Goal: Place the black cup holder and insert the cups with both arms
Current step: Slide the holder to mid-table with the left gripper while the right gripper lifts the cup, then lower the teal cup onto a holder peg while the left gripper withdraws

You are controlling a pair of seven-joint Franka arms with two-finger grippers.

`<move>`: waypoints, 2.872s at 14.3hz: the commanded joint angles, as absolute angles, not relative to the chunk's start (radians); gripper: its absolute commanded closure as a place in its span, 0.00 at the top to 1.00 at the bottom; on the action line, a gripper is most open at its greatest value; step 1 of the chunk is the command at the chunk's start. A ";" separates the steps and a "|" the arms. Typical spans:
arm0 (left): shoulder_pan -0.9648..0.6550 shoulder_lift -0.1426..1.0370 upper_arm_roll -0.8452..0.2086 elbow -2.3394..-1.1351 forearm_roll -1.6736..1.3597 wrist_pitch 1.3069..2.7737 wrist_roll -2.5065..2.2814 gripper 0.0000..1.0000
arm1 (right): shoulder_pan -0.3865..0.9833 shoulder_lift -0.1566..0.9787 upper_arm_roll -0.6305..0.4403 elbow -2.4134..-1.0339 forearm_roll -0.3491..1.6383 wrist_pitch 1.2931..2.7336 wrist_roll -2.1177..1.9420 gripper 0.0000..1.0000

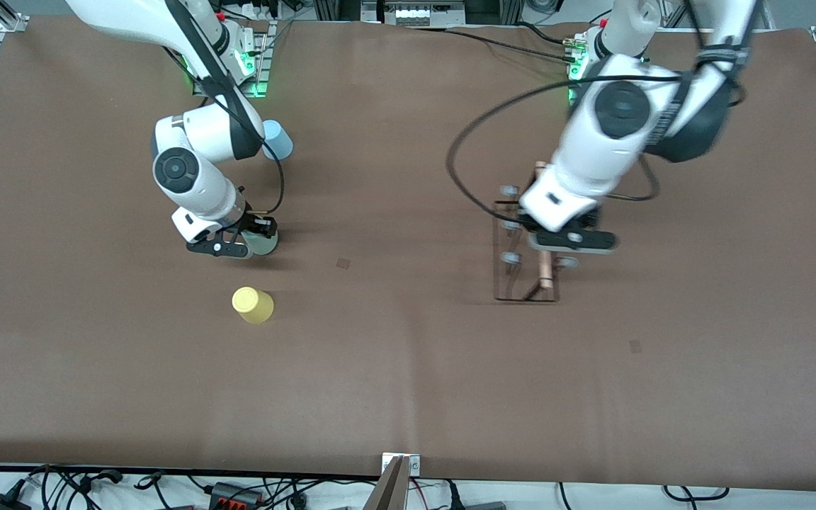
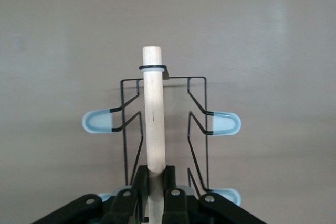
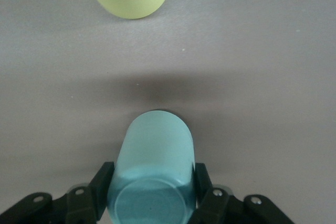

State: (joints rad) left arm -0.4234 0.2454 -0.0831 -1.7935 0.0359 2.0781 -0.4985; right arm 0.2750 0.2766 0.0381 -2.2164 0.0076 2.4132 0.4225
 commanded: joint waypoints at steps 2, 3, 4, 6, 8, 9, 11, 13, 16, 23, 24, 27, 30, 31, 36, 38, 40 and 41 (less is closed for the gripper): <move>-0.497 0.369 -0.072 -1.623 0.038 2.071 -0.543 0.01 | 0.218 0.119 0.048 -2.227 0.015 2.249 0.347 0.09; -0.521 0.397 -0.072 -1.599 0.037 2.074 -0.581 0.01 | 0.192 0.068 0.048 -2.229 0.015 2.190 0.313 0.09; -0.537 0.417 -0.072 -1.579 0.037 2.074 -0.627 0.01 | 0.160 0.016 0.052 -2.229 0.015 2.119 0.278 0.09; -0.574 0.454 -0.072 -1.551 0.040 2.075 -0.708 0.01 | 0.130 -0.072 0.054 -2.226 0.015 1.993 0.216 0.09; -0.623 0.497 -0.072 -1.537 0.040 2.083 -0.739 0.01 | 0.132 -0.110 0.055 -2.203 0.015 1.932 0.225 0.09; -0.633 0.517 -0.072 -1.516 0.040 2.120 -0.761 0.01 | 0.133 -0.112 0.058 -2.177 0.017 1.902 0.232 0.09; -0.653 0.546 -0.072 -1.503 0.051 2.193 -0.828 0.01 | 0.137 -0.112 0.063 -2.134 0.018 1.864 0.239 0.09; -0.679 0.564 -0.071 -1.503 0.049 2.233 -0.865 0.01 | 0.135 -0.115 0.089 -2.128 0.018 1.858 0.248 0.09; -0.696 0.572 -0.071 -1.503 0.052 2.235 -0.877 0.07 | 0.137 -0.107 0.094 -2.128 0.018 1.870 0.249 0.09; -0.683 0.519 -0.069 -1.506 0.156 2.195 -0.856 1.00 | 0.155 -0.100 0.095 -2.131 0.018 1.871 0.249 0.10; -0.681 0.496 -0.066 -1.503 0.155 2.139 -0.829 1.00 | 0.152 -0.101 0.095 -2.128 0.018 1.868 0.247 0.13; -0.638 0.419 -0.058 -1.503 0.155 2.010 -0.677 1.00 | 0.150 -0.101 0.095 -2.123 0.118 1.876 0.253 0.10; -0.556 0.336 -0.060 -1.502 0.152 1.860 -0.502 1.00 | 0.184 -0.089 0.115 -2.099 0.163 1.900 0.396 0.10; -0.523 0.313 -0.060 -1.502 0.150 1.814 -0.450 1.00 | 0.190 -0.075 0.144 -2.080 0.163 1.913 0.467 0.10; -0.332 0.221 -0.071 -1.502 0.138 1.663 -0.232 1.00 | 0.317 0.075 0.229 -1.950 0.150 2.074 0.873 0.09; -0.261 0.174 -0.069 -1.503 0.108 1.582 -0.155 1.00 | 0.377 0.148 0.250 -1.890 0.134 2.126 1.021 0.09; -0.177 0.138 -0.071 -1.506 0.078 1.543 -0.082 1.00 | 0.435 0.204 0.256 -1.839 0.080 2.129 1.147 0.09; -0.134 0.123 -0.068 -1.515 0.052 1.545 -0.001 1.00 | 0.463 0.230 0.256 -1.830 0.051 2.137 1.204 0.09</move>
State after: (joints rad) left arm -0.2136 0.1752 -0.0544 -1.4859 0.1011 1.5624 -0.1145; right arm 0.4192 0.1632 0.2567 -1.8980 0.1022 2.1407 1.0910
